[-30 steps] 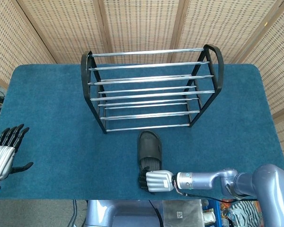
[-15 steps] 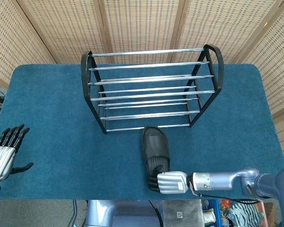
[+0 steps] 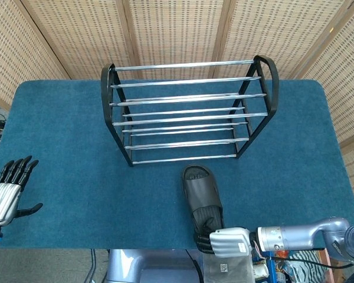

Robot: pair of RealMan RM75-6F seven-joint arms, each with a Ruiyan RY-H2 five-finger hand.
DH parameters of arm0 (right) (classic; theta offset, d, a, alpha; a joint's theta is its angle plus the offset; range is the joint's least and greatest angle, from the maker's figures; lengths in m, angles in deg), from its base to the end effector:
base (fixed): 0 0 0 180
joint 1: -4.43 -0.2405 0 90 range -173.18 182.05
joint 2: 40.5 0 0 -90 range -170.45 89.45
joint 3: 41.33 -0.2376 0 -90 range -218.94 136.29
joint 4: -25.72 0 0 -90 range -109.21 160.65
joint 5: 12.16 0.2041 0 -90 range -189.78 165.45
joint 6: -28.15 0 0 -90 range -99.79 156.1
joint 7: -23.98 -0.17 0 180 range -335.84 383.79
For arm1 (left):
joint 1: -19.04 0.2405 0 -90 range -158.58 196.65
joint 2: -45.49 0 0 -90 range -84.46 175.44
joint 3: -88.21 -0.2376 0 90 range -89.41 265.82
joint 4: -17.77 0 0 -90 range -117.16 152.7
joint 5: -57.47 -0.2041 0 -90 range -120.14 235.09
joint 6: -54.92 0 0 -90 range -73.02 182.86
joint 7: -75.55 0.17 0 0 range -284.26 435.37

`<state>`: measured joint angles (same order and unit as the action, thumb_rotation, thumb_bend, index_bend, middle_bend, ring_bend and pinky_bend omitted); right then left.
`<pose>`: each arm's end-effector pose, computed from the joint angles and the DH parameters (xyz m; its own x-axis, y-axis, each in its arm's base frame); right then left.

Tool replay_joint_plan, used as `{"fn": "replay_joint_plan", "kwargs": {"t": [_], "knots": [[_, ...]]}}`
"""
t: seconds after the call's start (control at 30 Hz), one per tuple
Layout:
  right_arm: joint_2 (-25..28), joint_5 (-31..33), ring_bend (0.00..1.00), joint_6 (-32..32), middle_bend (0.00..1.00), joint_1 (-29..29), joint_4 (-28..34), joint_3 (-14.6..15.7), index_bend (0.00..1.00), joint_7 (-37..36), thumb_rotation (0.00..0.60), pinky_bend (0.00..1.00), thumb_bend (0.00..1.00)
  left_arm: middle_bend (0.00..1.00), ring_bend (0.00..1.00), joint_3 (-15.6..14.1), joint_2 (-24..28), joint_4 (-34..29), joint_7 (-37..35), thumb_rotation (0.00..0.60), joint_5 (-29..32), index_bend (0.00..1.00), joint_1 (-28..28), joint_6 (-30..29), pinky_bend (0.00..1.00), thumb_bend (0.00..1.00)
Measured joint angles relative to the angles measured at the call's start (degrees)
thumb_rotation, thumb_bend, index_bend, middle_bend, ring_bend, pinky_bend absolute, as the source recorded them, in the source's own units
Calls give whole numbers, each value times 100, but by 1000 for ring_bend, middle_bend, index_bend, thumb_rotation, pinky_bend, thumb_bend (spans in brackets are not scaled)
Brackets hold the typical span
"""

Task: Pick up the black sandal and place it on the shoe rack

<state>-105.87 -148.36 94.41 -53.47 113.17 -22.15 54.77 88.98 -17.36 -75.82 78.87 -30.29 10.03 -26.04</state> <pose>-0.1233 -0.2165 0.0276 0.5836 0.6924 0.4242 0.5875 -0.7207 0.3681 -0.2781 0.2171 0.1420 0.4598 0.0746 0.8849 0.8857 -0.1102 -0.4509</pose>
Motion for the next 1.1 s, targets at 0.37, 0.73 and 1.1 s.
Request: {"fn": "replay_joint_plan", "kwargs": {"t": [0.37,0.73,1.1], "knots": [[716,659,499,46,598,-211,6,-674,650,-615,600,492,731,0,0,20,-9,8,17,600,65,0,-23,56,0,129],[925,1127,500,-398,572,-462,33,-1155,650,-1099,600,492,756,0,0,29,-33,16,66,600,116,0,-60,133,0,129],[744,1665,499,-1303,562,-717,-263,-1579,650,-1082,600,492,756,0,0,51,-22,42,-6,600,194,0,-82,194,0,129]]}}
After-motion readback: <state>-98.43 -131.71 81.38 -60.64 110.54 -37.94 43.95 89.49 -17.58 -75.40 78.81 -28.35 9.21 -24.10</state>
